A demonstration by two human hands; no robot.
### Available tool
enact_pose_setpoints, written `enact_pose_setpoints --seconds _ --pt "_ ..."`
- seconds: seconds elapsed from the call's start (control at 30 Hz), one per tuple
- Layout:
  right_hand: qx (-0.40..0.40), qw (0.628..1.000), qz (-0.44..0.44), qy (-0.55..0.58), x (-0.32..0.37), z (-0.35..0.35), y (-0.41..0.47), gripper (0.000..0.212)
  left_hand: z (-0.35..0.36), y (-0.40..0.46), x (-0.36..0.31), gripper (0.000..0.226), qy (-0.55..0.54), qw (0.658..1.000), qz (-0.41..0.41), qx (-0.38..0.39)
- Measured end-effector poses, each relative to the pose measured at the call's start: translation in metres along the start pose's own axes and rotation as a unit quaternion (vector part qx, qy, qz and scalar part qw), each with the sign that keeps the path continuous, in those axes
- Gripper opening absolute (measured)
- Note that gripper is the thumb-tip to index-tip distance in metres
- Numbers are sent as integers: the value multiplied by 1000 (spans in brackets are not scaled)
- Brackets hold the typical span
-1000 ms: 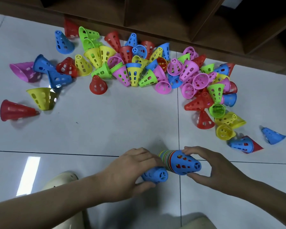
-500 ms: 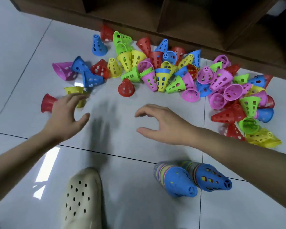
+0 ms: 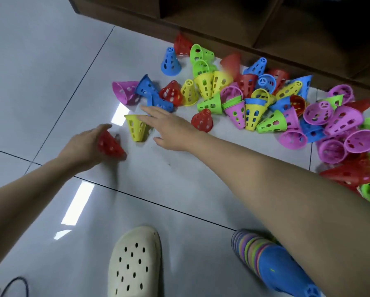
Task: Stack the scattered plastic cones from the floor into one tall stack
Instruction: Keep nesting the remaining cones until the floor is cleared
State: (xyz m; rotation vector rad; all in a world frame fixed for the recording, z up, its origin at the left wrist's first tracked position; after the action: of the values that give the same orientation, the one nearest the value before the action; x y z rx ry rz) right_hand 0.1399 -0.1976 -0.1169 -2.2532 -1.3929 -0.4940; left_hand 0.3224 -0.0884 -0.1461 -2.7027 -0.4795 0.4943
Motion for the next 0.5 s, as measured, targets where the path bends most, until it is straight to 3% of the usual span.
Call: enact_pose_setpoints --seconds 0.13,0.27,0.37,0.5 --pt "34 985 -47 -160 13 9 20 80 5 1 -1 98 35 999 7 -22" --pt "23 963 -62 -262 16 7 24 67 10 -3 -4 91 -5 1000 -3 -14" --pt "45 951 -19 -305 7 10 18 49 16 -9 -3 69 -97 995 -29 -14" --pt "41 950 53 -306 -10 10 3 40 22 -16 -12 62 -178 983 -43 -30"
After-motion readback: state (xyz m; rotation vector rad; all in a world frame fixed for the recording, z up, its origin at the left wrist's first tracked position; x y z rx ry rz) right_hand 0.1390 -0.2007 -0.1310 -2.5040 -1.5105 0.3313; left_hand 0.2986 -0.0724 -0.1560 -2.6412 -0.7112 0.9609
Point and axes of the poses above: each hand's wrist, its own y-axis towards the middle knuckle, its own z-axis out of the palm, x = y × z, the point moved 8 cm from there along y, towards the middle knuckle, and after that the axes turned 7 degrees about y, right-handed, at the moved point
